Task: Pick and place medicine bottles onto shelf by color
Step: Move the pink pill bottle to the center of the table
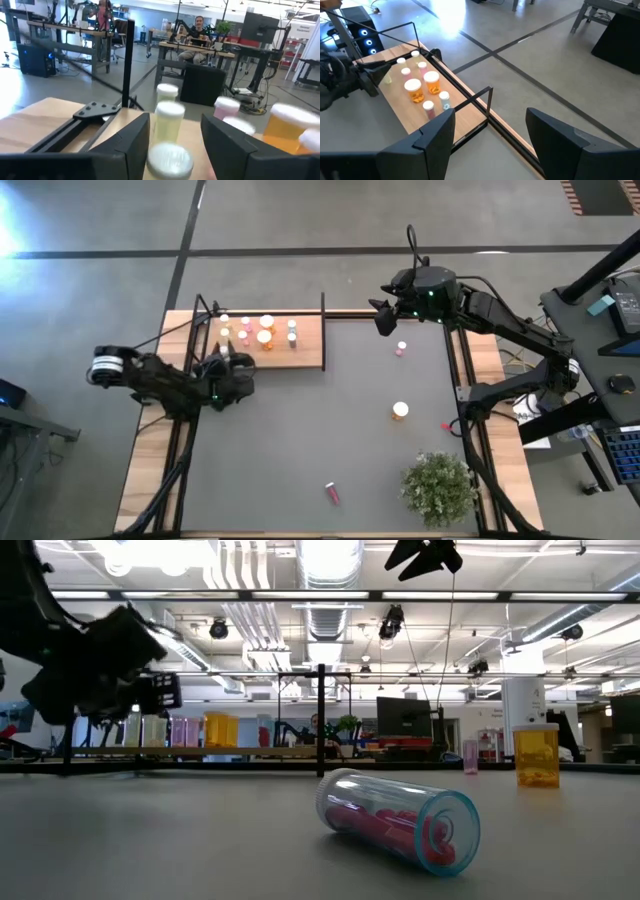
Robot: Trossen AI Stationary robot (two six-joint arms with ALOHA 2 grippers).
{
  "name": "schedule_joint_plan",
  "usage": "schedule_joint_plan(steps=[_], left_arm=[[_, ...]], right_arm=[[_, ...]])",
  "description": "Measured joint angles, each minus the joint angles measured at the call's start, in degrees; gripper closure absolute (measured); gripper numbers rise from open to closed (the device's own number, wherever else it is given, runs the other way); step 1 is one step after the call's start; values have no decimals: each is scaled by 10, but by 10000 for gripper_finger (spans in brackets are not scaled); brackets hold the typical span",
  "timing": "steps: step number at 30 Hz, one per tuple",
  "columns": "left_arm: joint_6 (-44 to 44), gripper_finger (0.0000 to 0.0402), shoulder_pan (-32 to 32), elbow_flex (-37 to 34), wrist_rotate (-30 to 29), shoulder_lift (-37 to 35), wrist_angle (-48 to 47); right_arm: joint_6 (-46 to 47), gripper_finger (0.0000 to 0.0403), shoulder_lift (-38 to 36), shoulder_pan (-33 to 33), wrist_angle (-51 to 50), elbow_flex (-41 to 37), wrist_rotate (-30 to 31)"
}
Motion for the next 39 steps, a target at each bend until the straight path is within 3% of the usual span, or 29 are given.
schedule_joint_plan(steps=[3,7,11,14,21,30,34,39], left_arm=[[85,240,-2,3,0,-51,30],[278,240,-3,16,8,-130,123],[468,240,-2,28,85,-207,240],[539,240,-3,36,164,-255,256],[540,239,-6,42,408,-296,234],[540,239,-6,76,698,-225,235],[538,239,-7,114,776,-174,235],[478,239,-22,178,793,-105,239]], right_arm=[[0,170,0,0,0,0,0],[0,170,0,0,0,0,0],[0,170,0,0,0,0,0],[0,170,0,0,0,0,0],[0,170,0,0,0,0,0],[0,170,0,0,0,0,0],[0,170,0,0,0,0,0],[0,170,0,0,0,0,0]])
